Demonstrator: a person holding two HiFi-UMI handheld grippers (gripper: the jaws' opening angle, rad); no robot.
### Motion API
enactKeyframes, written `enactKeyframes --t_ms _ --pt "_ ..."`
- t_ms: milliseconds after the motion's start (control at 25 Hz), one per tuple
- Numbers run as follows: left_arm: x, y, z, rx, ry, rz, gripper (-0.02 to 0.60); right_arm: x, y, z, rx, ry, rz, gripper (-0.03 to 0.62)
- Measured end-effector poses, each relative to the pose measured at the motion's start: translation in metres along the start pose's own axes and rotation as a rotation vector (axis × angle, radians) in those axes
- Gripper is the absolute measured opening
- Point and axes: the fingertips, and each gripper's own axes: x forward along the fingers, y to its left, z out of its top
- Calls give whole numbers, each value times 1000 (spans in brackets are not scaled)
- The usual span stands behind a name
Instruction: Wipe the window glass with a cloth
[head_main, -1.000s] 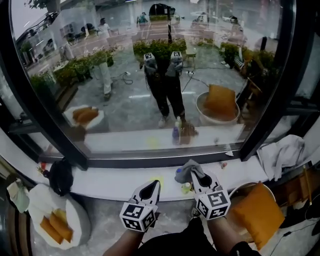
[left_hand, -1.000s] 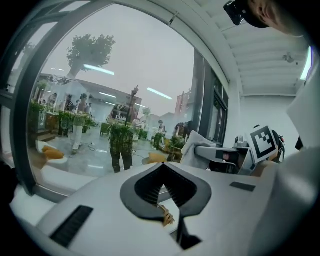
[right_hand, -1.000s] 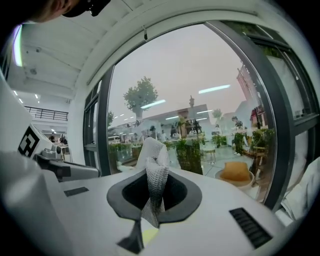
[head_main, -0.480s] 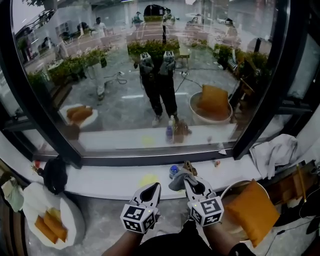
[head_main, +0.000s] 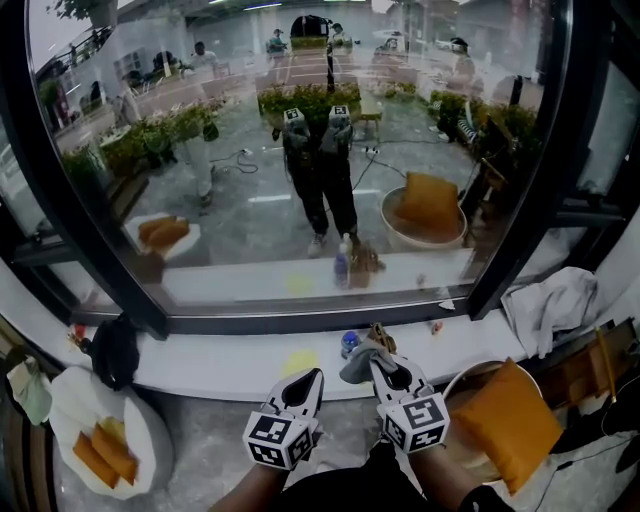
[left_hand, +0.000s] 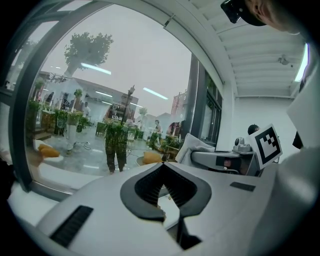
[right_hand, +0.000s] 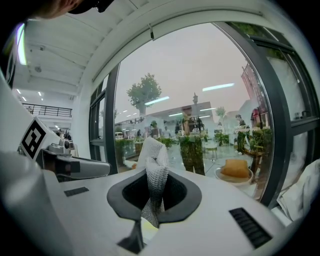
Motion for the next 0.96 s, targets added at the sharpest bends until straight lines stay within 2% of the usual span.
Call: enactKeyframes --t_ms 960 --pt "-12 -3 -6 21 0 -14 8 -9 11 1 -4 -4 0 40"
